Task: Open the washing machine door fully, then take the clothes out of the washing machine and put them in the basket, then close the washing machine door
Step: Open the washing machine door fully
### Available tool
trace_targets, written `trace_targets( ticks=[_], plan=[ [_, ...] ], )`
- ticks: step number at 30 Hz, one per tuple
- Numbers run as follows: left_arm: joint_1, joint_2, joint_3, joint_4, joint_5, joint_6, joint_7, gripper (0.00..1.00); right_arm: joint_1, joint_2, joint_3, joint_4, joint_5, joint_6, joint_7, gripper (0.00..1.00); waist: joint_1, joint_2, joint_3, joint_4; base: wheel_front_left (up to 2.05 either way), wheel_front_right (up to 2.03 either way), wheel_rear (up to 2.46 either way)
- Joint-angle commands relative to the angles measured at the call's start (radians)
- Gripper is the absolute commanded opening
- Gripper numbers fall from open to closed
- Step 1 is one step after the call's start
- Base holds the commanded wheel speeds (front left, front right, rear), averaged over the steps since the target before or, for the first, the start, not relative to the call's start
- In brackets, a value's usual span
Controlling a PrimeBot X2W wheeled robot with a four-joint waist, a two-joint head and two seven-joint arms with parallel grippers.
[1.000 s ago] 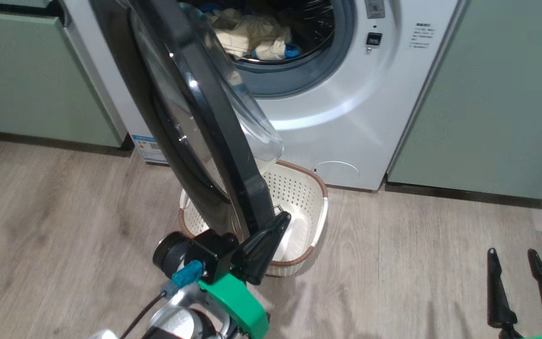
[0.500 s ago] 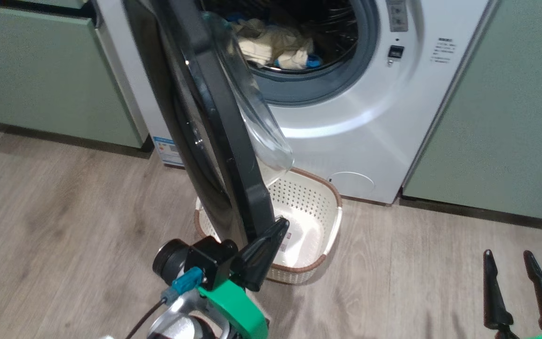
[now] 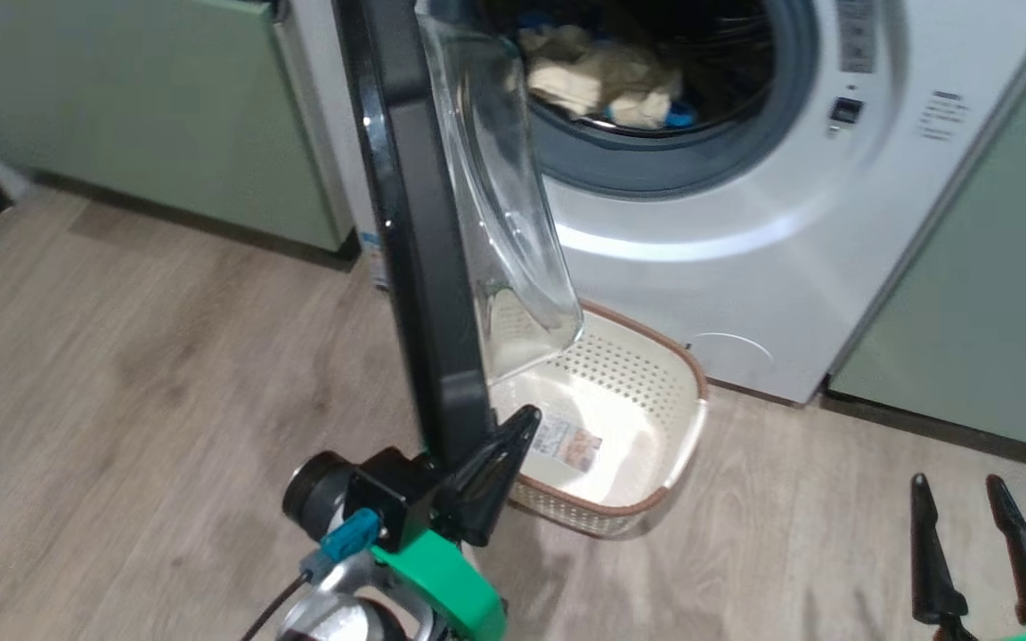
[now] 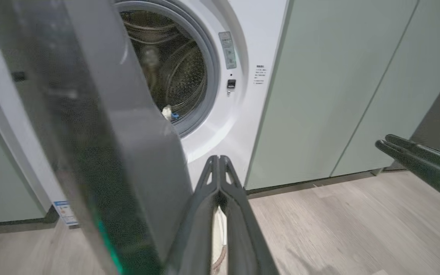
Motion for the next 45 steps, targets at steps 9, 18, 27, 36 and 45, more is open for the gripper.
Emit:
trace_targets(
  ticks=[9,18,27,36,45],
  plan=[
    [-0.032,0.017,0.051,-0.048,0.009,0.023,-0.021,0.00,-0.030,-0.017,0.018,-0.027,-0.006,0.004,-0.010,1.00,0.0000,0.0000,0.011,0.114,0.00,0.00,0.00],
    [-0.026,0.026,0.075,-0.031,0.006,0.049,-0.036,0.00,-0.031,-0.021,0.008,-0.037,-0.013,0.004,-0.010,1.00,0.0000,0.0000,0.020,0.204,0.00,0.00,0.00],
    [-0.024,0.050,0.131,0.000,-0.010,0.073,-0.060,0.00,-0.032,-0.022,0.003,-0.038,-0.014,0.004,-0.010,1.00,0.0000,0.0000,0.023,0.260,0.00,0.00,0.00],
    [-0.048,0.094,0.213,0.058,-0.028,0.096,-0.096,0.00,-0.037,-0.033,0.010,-0.038,-0.014,0.004,-0.010,1.00,0.0000,0.0000,0.030,0.258,0.00,0.00,0.00],
    [-0.083,0.138,0.287,0.142,-0.062,0.090,-0.150,0.00,-0.039,-0.049,0.007,-0.037,-0.014,0.004,-0.010,1.00,0.0000,0.0000,0.043,0.227,0.00,0.00,0.00]
  ],
)
